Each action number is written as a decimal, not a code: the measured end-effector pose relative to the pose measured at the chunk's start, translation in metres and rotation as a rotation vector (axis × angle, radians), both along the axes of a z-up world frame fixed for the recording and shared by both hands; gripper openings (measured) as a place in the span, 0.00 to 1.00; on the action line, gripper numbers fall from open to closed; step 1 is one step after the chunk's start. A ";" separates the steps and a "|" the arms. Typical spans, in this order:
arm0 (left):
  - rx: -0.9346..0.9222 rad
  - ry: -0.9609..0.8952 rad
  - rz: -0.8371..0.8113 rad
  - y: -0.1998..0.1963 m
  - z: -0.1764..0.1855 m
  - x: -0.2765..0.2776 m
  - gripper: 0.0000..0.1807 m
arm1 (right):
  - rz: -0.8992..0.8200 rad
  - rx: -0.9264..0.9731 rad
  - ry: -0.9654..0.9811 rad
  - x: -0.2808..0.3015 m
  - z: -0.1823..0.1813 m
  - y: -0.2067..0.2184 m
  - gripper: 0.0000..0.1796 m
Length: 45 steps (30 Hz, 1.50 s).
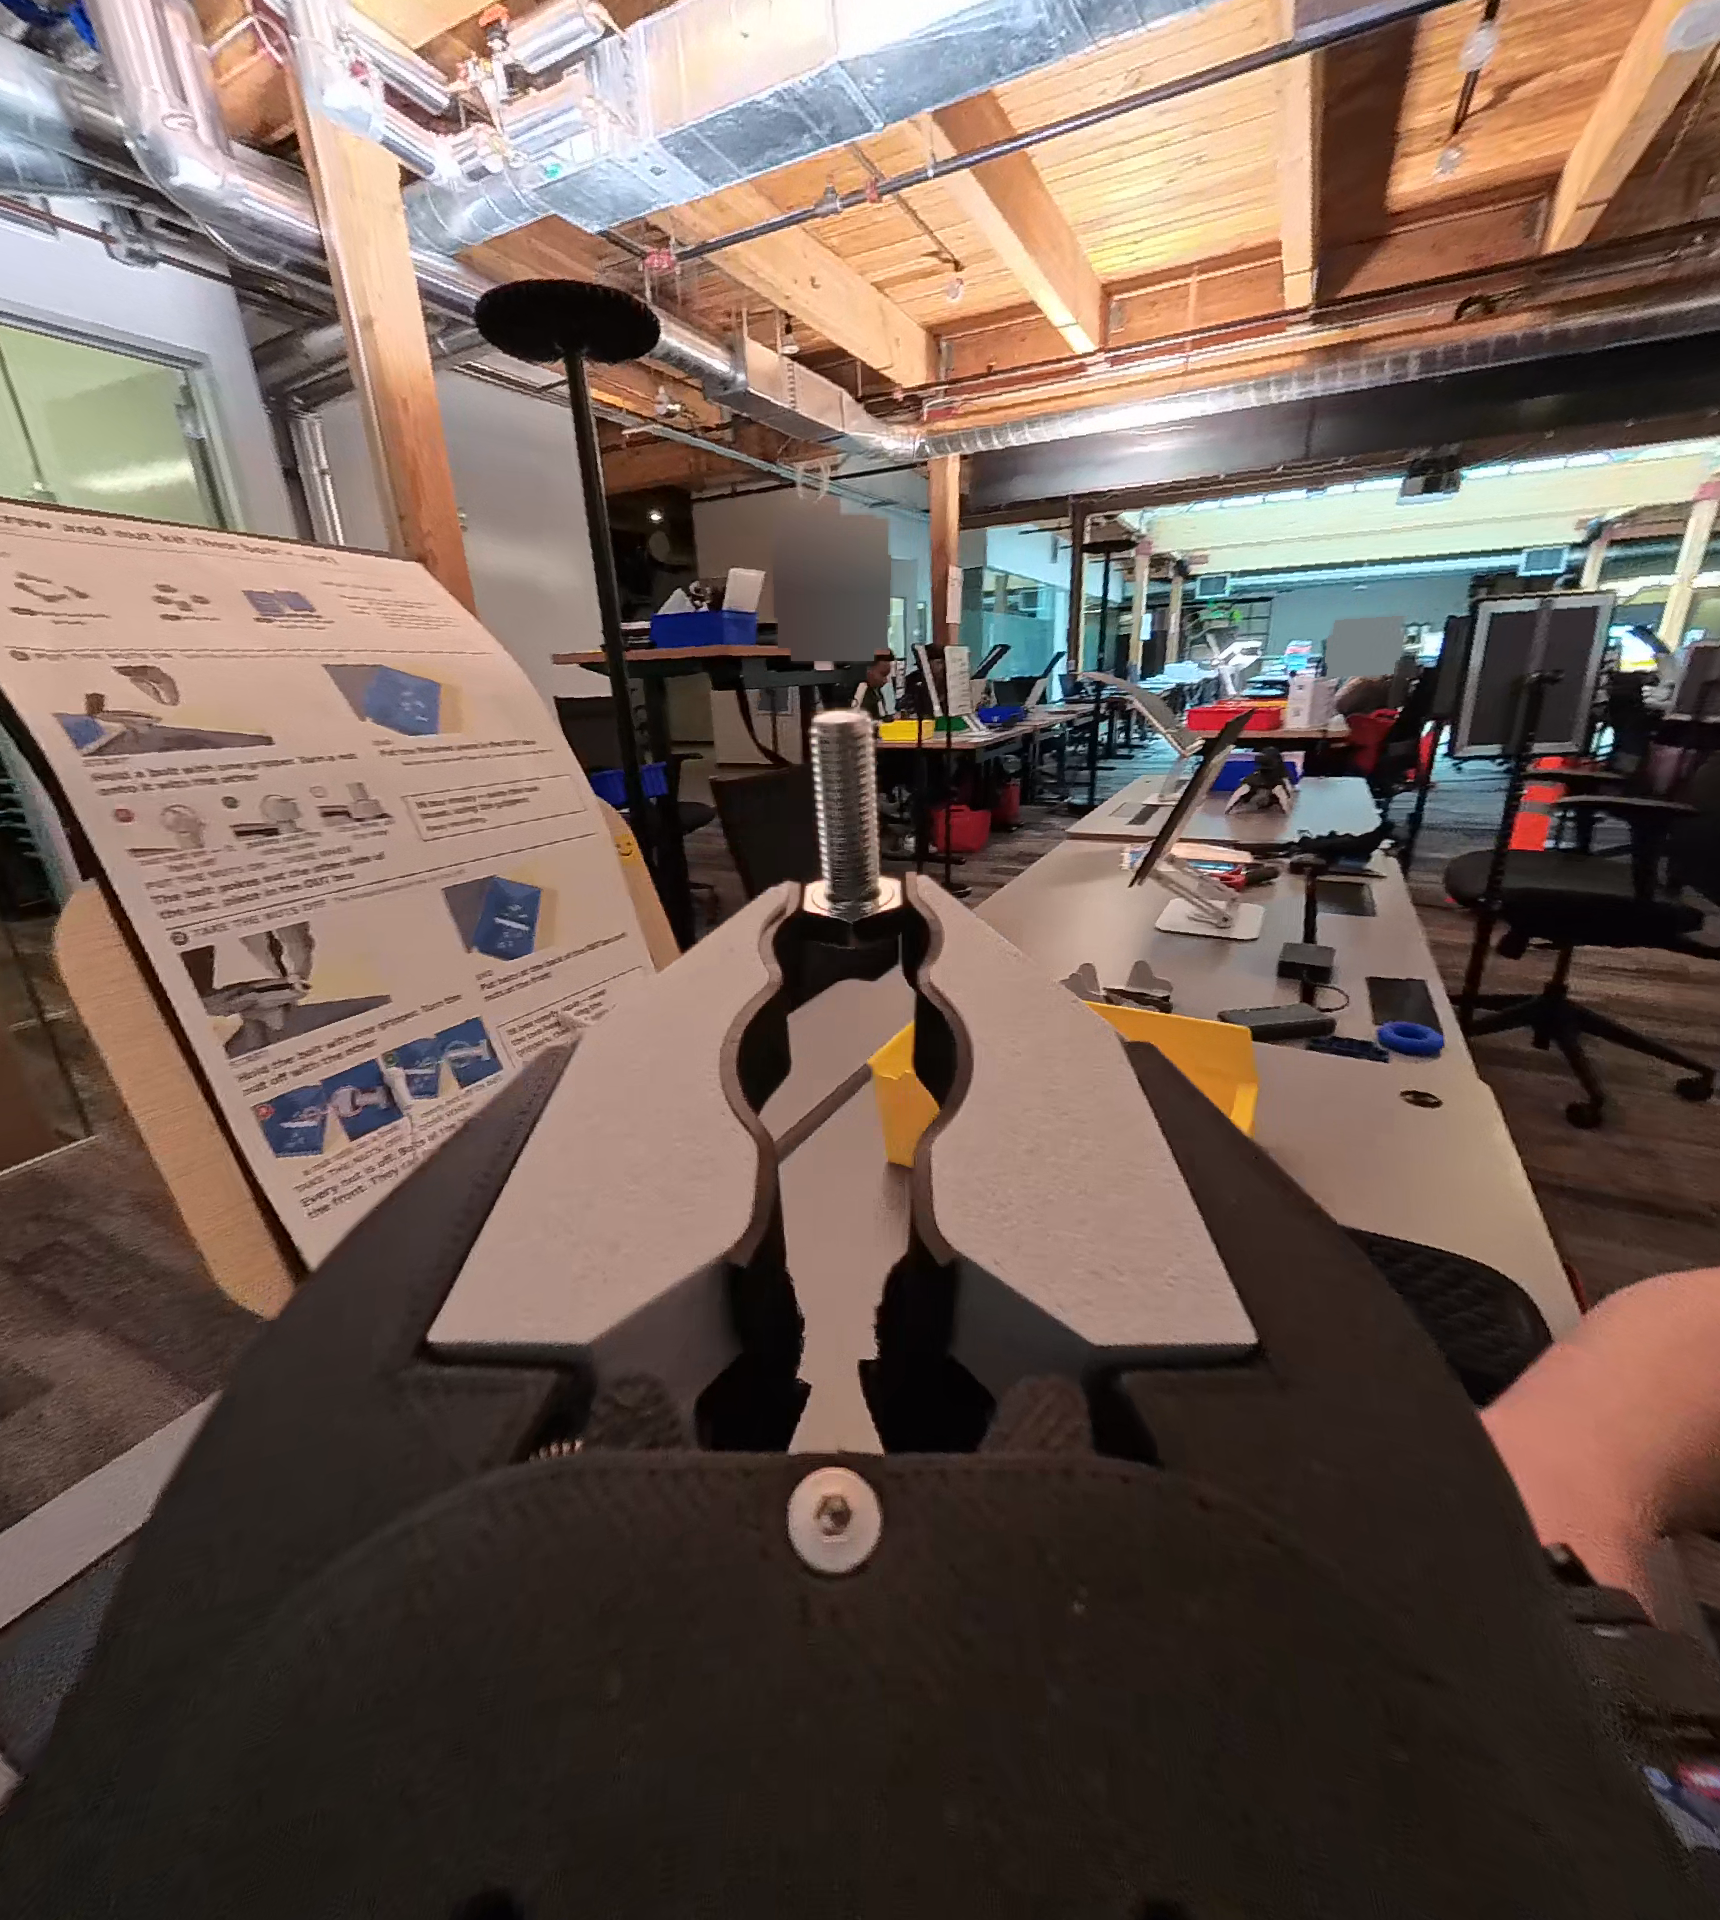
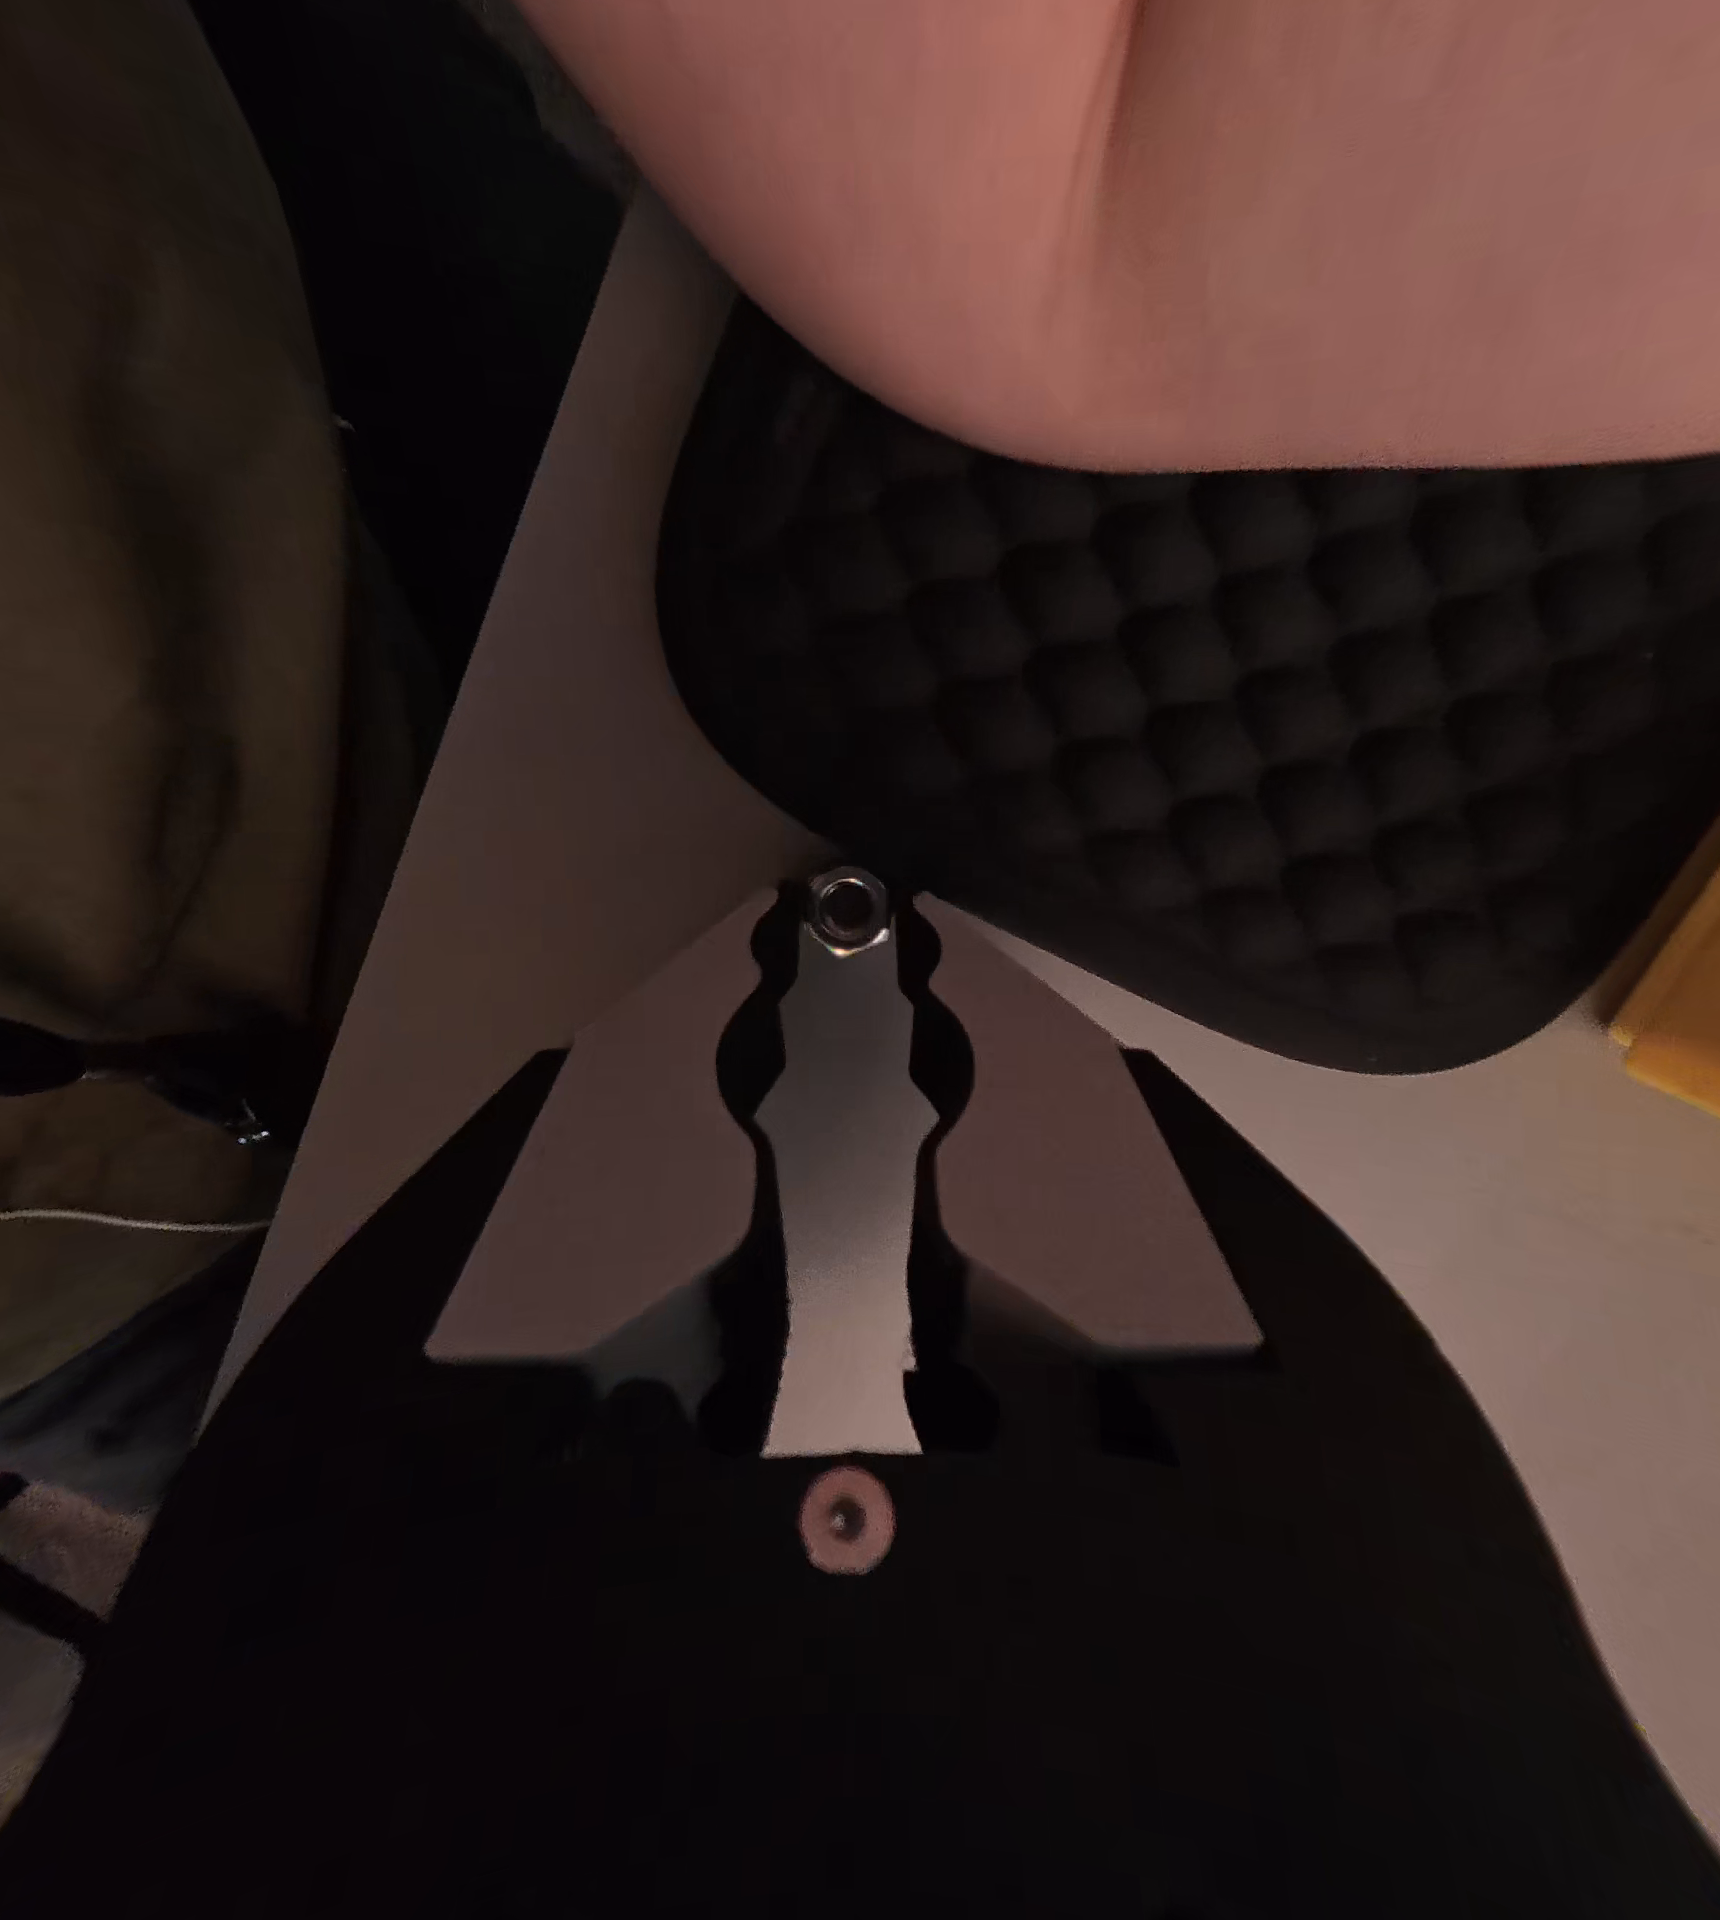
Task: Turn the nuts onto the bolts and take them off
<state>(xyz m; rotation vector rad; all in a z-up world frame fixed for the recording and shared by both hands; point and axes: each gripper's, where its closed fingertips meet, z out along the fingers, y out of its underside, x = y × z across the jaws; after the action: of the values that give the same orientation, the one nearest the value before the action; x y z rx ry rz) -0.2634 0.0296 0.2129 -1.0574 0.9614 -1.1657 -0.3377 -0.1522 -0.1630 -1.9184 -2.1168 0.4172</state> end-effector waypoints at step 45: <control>0.326 0.346 -0.052 -0.043 -0.254 0.246 0.09 | -0.286 0.591 0.064 0.299 0.156 0.127 0.09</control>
<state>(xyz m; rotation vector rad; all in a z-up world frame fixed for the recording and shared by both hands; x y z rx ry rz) -0.0179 -0.0135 -0.0408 -0.9878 1.4054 -0.8412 -0.0385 -0.0254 -0.0072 -1.7694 -1.6360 -0.1874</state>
